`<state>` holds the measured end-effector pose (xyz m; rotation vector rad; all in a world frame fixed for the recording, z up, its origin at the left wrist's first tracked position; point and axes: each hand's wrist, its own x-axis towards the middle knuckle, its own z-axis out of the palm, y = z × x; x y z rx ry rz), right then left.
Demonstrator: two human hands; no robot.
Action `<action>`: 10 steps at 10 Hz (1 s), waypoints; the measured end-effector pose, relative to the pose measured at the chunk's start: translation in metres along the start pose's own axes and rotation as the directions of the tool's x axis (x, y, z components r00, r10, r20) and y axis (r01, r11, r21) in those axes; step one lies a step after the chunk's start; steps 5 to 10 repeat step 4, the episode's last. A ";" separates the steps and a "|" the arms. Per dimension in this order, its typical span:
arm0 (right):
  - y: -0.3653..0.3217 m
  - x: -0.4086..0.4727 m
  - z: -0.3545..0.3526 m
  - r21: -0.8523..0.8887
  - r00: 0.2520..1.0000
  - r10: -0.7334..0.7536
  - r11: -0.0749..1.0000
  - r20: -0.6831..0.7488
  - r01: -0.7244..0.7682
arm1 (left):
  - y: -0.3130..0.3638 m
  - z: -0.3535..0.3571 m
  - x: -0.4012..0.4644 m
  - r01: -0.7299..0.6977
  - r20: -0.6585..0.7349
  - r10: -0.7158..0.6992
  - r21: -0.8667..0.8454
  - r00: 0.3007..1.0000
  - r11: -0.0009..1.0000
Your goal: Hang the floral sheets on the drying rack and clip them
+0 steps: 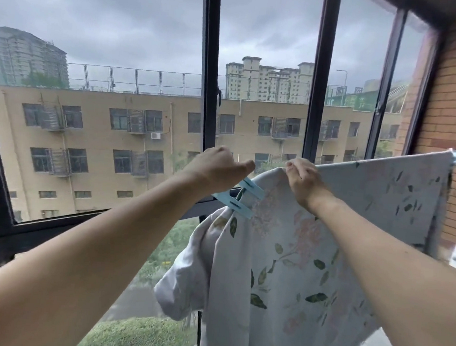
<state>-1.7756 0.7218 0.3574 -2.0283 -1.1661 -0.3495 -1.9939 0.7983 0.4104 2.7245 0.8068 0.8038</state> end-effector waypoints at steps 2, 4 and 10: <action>-0.007 -0.027 -0.002 -0.019 0.997 0.045 0.999 -0.063 -0.046 | 0.001 -0.004 -0.006 -0.055 0.025 0.054 0.047 0.998 0.997; -0.015 -0.048 -0.008 -0.002 0.995 0.053 0.999 -0.080 -0.053 | 0.000 0.000 -0.002 -0.047 -0.008 0.047 0.002 0.999 0.999; -0.015 -0.048 -0.008 -0.002 0.995 0.053 0.999 -0.080 -0.053 | 0.000 0.000 -0.002 -0.047 -0.008 0.047 0.002 0.999 0.999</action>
